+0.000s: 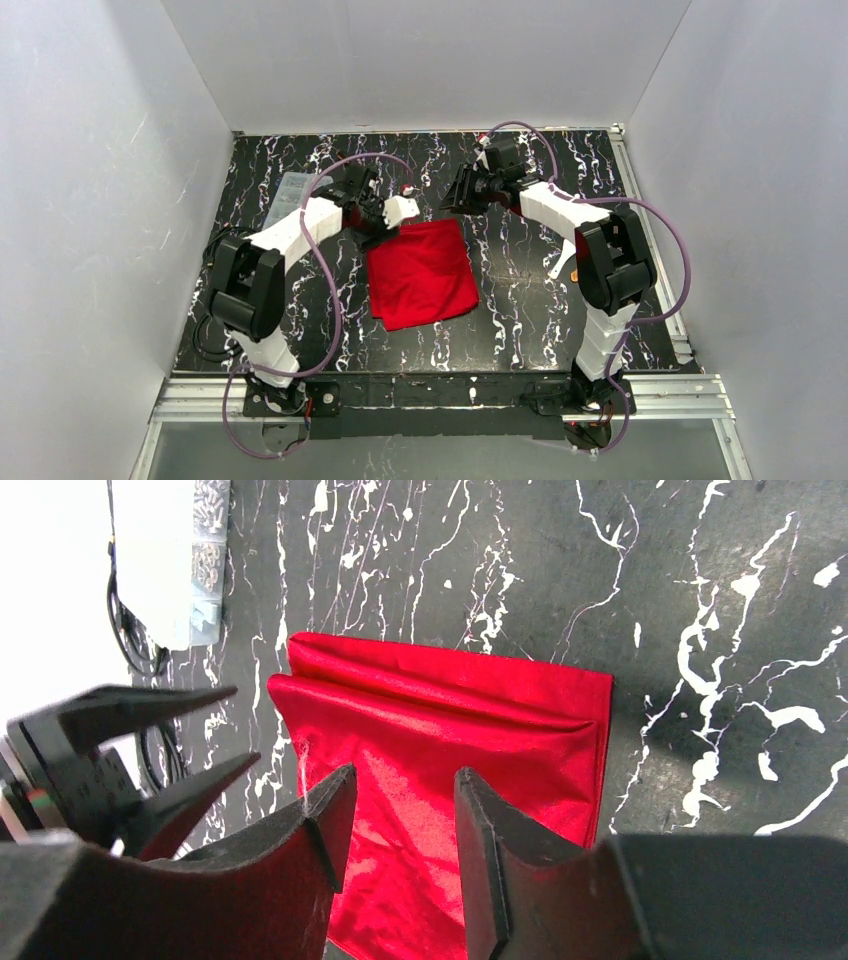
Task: Fold the napkin into a case and place the utensils inside
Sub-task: Turn over the upper triangle folded napkin at the center of the board.
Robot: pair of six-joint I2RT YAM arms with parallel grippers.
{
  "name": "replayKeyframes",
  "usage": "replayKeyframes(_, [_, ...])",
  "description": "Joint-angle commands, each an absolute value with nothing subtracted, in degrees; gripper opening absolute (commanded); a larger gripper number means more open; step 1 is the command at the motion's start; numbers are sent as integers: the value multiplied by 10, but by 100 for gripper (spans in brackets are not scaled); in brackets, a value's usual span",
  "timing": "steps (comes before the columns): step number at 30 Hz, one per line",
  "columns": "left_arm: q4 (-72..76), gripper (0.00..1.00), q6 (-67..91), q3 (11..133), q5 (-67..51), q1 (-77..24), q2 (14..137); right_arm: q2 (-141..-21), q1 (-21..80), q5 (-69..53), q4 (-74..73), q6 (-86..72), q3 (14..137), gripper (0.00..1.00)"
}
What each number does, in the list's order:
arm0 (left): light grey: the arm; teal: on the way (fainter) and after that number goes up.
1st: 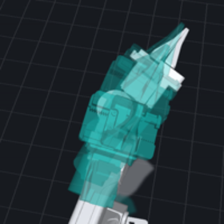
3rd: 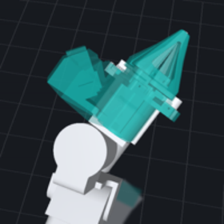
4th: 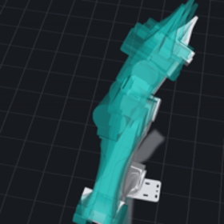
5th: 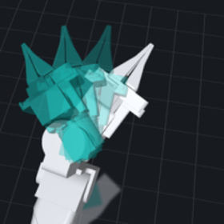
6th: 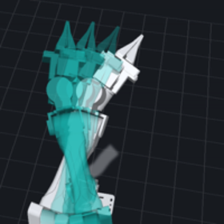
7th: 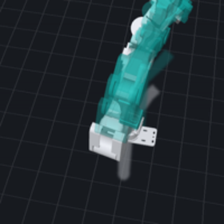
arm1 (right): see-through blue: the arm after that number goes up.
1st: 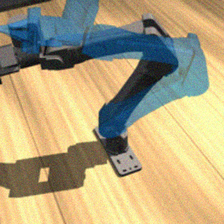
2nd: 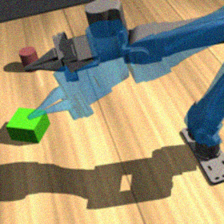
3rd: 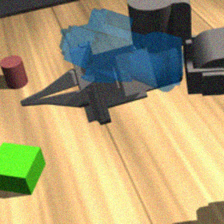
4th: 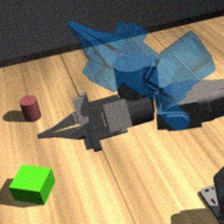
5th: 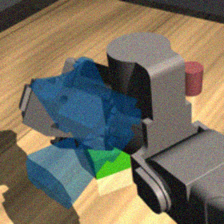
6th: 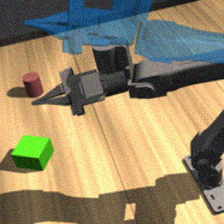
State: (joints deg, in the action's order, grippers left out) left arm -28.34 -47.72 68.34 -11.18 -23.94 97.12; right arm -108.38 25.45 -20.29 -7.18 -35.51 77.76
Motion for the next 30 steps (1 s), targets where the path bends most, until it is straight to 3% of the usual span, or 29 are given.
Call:
replayKeyframes(1, [-295,49,-445,746,-111,-222,1003,-1075,250,-208,-63,-331,772,50])
replayKeyframes(10, [-421,39,-498,795,-159,-210,1060,-1067,251,-228,-48,-341,748,43])
replayKeyframes(21, [-328,20,-482,803,-102,-210,1099,-1095,250,-254,-49,-341,755,34])
replayKeyframes(24, [-320,22,-479,799,-92,-210,1102,-1097,250,-254,-48,-341,753,32])
replayKeyframes(30, [-355,40,-475,799,-118,-210,1085,-1095,251,-257,-43,-343,741,32])
